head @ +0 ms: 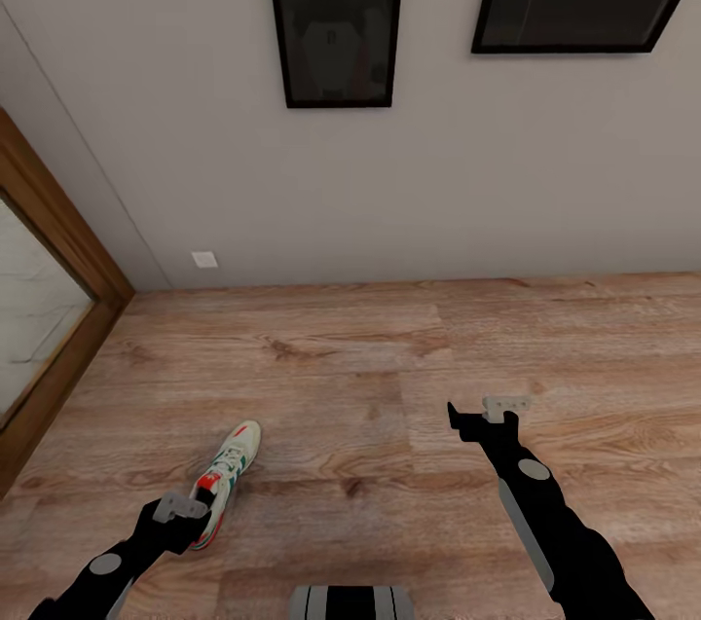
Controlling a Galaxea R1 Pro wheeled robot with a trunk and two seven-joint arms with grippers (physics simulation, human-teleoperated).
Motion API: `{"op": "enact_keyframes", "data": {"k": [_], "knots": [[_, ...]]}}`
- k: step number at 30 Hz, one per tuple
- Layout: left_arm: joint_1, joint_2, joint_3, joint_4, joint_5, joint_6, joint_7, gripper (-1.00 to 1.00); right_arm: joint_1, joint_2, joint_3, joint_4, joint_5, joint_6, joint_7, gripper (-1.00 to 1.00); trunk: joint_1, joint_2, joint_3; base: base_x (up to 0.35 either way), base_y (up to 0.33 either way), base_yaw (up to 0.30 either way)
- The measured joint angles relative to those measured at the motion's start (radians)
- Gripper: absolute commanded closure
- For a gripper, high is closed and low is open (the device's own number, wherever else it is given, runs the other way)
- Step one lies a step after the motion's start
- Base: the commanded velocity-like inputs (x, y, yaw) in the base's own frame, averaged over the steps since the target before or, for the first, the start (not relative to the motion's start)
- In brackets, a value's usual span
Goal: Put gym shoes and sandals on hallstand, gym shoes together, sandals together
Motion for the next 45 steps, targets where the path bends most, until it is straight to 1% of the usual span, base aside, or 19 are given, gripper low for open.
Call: {"op": "enact_keyframes", "data": {"k": [9, 20, 27, 34, 45], "knots": [[0.001, 0.000, 0.000, -0.013, 0.000, 0.001, 0.000, -1.00, 0.000, 0.000, 0.000, 0.000, 0.000, -0.001, 0.000, -1.00, 0.004, -0.002, -0.035, 0.000, 0.000, 0.002], [0.002, -0.001, 0.000, -0.015, 0.001, 0.001, 0.000, -1.00, 0.000, 0.000, 0.000, 0.000, 0.000, -0.001, 0.000, -1.00, 0.004, -0.002, -0.044, 0.000, 0.000, 0.066], [0.003, -0.001, 0.000, -0.015, 0.001, 0.001, 0.000, -1.00, 0.000, 0.000, 0.000, 0.000, -0.001, -0.001, 0.000, -1.00, 0.007, -0.004, -0.079, 0.000, 0.000, 0.081], [0.004, -0.001, 0.000, -0.015, 0.001, 0.001, 0.000, -1.00, 0.000, 0.000, 0.000, 0.000, -0.001, -0.001, 0.000, -1.00, 0.010, -0.005, -0.108, 0.000, 0.000, 0.012], [0.006, -0.001, 0.000, -0.015, 0.001, 0.001, 0.000, -1.00, 0.000, 0.000, 0.000, 0.000, -0.001, 0.000, 0.000, -1.00, 0.010, -0.005, -0.108, 0.000, 0.000, 0.000]]}}
